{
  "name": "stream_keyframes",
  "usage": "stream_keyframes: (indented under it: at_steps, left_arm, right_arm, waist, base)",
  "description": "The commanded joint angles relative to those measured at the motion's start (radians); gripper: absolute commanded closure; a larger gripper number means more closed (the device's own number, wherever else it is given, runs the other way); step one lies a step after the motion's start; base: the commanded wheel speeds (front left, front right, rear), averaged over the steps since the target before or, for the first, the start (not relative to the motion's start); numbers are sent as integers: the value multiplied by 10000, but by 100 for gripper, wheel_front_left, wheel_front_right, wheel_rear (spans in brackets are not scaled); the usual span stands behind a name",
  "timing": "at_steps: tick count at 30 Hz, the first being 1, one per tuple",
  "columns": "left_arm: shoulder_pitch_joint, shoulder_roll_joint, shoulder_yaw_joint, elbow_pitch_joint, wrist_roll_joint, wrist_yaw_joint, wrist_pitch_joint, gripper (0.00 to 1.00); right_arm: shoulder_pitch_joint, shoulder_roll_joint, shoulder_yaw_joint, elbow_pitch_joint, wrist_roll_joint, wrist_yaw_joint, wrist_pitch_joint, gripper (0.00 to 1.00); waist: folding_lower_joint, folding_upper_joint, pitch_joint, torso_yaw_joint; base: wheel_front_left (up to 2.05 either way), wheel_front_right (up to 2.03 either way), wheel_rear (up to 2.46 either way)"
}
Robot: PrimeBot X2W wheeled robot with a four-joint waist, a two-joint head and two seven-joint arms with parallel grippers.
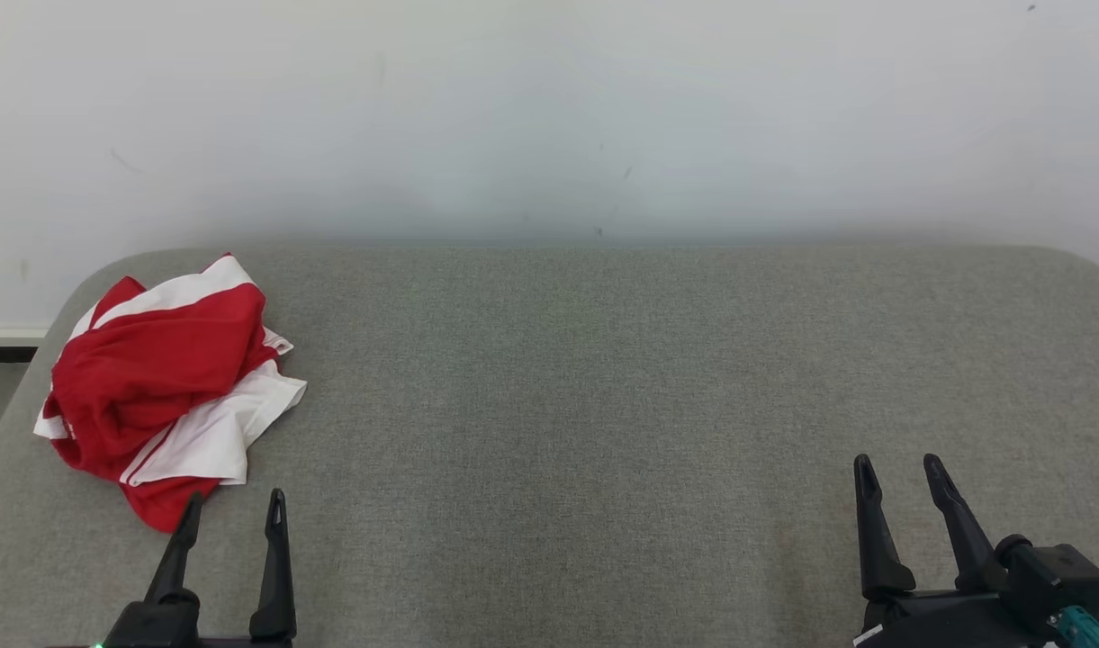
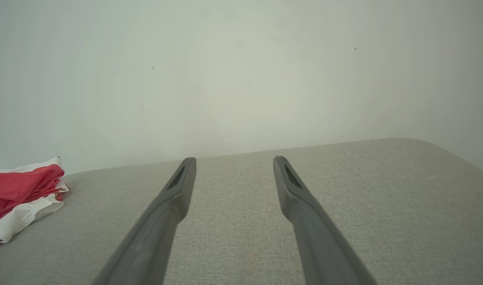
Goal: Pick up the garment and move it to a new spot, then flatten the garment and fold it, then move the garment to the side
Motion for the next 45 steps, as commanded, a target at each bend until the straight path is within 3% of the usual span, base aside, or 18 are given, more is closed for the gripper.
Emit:
stream_keyframes:
  at_steps: [1, 15, 23, 36, 45]
  left_arm:
    - [120, 46, -25, -41, -3, 59, 78, 0]
    - [114, 102, -147, -213, -30, 198, 377, 0]
    - [-73, 180, -131, -52, -264, 124, 404, 0]
    - [163, 213, 156, 30, -512, 389, 225, 0]
    - [282, 54, 443, 152, -945, 590, 75, 0]
  right_arm:
    - [90, -18, -53, -48, -41, 33, 45, 0]
    - [172, -16, -147, -84, -82, 33, 319, 0]
    - [333, -18, -97, 56, 87, 33, 244, 0]
    - [337, -18, 219, 325, 74, 33, 69, 0]
    - [159, -18, 470, 422, 81, 33, 20, 0]
  waist:
    - [0, -1, -7, 7]
    - [0, -1, 13, 269]
    - [0, -1, 0, 1578]
    - [0, -1, 73, 3784]
    - [0, -1, 178, 4628]
  base:
    - [0, 0, 0]
    - [0, 0, 0]
    - [0, 0, 0]
    - [0, 0, 0]
    - [0, 0, 0]
